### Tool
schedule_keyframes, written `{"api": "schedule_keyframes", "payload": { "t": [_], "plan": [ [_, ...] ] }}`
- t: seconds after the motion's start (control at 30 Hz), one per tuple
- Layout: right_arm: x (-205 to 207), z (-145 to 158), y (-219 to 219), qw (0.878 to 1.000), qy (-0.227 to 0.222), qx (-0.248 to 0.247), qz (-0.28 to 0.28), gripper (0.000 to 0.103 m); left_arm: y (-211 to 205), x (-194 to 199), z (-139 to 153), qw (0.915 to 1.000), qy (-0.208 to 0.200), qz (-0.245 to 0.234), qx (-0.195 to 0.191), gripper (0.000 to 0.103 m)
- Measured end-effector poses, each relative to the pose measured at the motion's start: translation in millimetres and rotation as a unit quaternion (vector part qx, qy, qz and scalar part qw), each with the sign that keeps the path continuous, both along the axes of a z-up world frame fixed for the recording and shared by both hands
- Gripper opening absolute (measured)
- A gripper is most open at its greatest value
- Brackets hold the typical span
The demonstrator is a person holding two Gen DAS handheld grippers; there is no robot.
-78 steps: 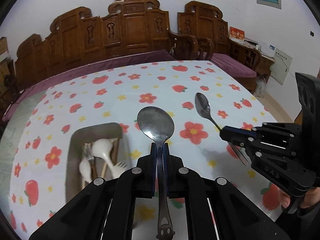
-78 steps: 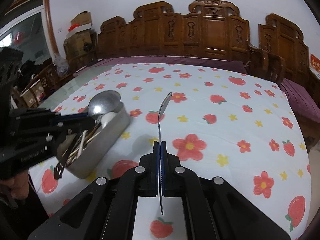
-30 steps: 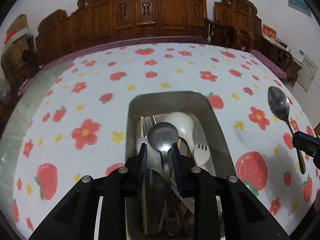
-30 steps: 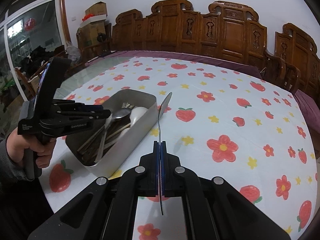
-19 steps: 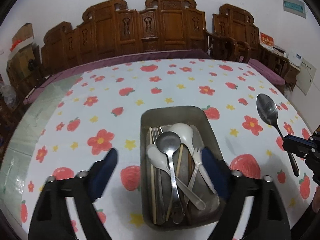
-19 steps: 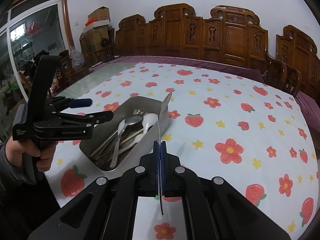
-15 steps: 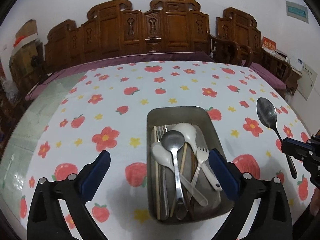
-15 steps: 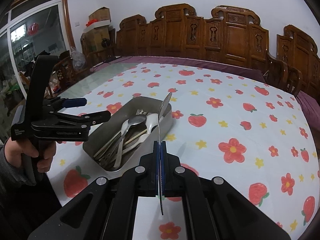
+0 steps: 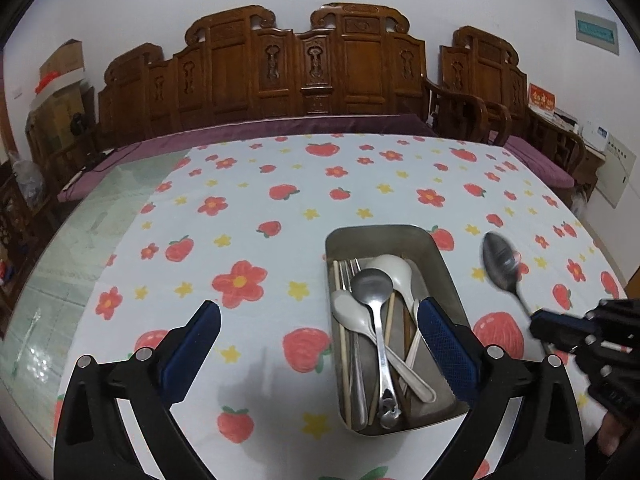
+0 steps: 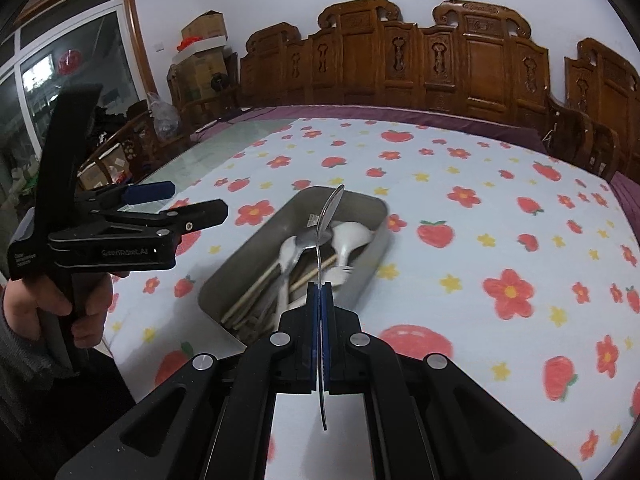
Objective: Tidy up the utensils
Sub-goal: 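Lower the held metal spoon into the tray with the right tool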
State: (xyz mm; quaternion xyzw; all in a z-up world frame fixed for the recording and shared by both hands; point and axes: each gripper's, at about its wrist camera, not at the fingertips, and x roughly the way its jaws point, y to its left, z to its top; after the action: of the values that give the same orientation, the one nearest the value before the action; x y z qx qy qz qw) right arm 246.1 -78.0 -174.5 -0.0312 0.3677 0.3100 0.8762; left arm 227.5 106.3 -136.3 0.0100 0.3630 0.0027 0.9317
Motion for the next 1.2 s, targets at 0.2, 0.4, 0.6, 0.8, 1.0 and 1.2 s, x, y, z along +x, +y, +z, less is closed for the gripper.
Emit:
{"api": "schedule_keyframes", "payload": {
  "t": [0.2,0.4,0.6,0.8,1.0,1.2],
  "plan": [
    [20.5,-11.3,26.3,1.000,0.021,0.000,-0.001,0.002,15.0,-1.2,4.4,0.9999,-0.005,0.008,-0.007,0.095],
    [45.5,-28.6,49.8,0.999,0.039,-0.016,-0.016,0.002,27.9,-0.5,5.6,0.9998,-0.004,0.015,-0.013,0.095],
    [63.7,-42.4,69.8,0.998,0.045,-0.041,-0.030,0.002,37.3,-0.1,4.3,0.9996,-0.002,0.022,-0.016,0.095],
    [74.6,-53.5,78.7,0.996,0.065,-0.041,-0.038,0.003,38.1,-0.9,3.9,0.9996,-0.001,0.025,-0.012,0.095],
    [74.9,-55.3,76.4,0.996,0.076,-0.015,-0.032,0.006,37.6,-0.9,3.7,0.9996,0.000,0.026,-0.009,0.095],
    [60.7,-40.5,64.7,0.998,0.054,-0.014,-0.030,0.006,33.1,-2.1,4.5,0.9997,-0.001,0.024,-0.004,0.095]
  ]
}}
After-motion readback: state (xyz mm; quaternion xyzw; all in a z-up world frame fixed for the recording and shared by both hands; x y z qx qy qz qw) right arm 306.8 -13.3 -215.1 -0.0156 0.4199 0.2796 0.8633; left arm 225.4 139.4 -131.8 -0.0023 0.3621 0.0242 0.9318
